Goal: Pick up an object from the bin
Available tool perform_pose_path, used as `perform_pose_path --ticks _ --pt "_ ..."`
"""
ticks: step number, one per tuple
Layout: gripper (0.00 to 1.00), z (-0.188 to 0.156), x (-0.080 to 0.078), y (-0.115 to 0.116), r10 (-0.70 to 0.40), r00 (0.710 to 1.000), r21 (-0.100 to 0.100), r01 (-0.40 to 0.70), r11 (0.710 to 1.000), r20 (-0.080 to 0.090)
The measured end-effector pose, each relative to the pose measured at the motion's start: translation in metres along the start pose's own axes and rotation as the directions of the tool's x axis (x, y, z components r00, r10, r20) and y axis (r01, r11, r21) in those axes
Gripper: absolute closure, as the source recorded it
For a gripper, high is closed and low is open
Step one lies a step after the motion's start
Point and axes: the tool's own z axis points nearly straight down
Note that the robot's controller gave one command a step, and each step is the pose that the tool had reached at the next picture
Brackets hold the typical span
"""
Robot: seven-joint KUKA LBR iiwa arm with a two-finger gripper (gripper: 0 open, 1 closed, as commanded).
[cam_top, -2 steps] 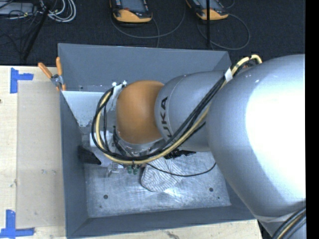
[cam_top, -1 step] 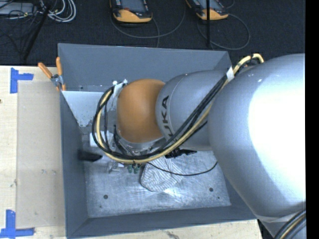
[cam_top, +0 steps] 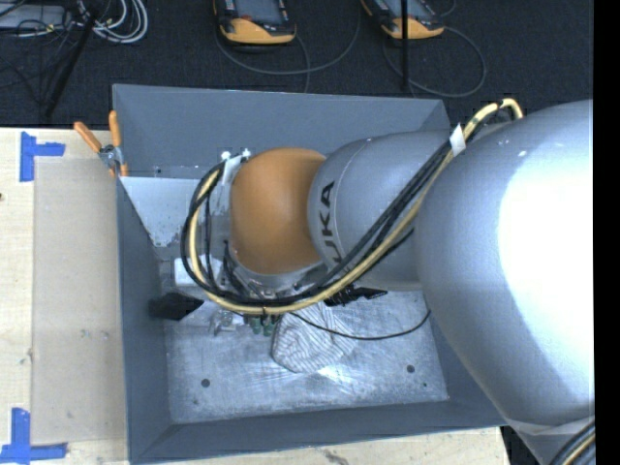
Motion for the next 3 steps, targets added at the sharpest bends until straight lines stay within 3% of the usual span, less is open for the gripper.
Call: perform_pose_path --ticks 3 --pt "1.00 -0.020 0.000 0.000 0.002 1.000 -0.001 -0.002 1.000 -0.003"
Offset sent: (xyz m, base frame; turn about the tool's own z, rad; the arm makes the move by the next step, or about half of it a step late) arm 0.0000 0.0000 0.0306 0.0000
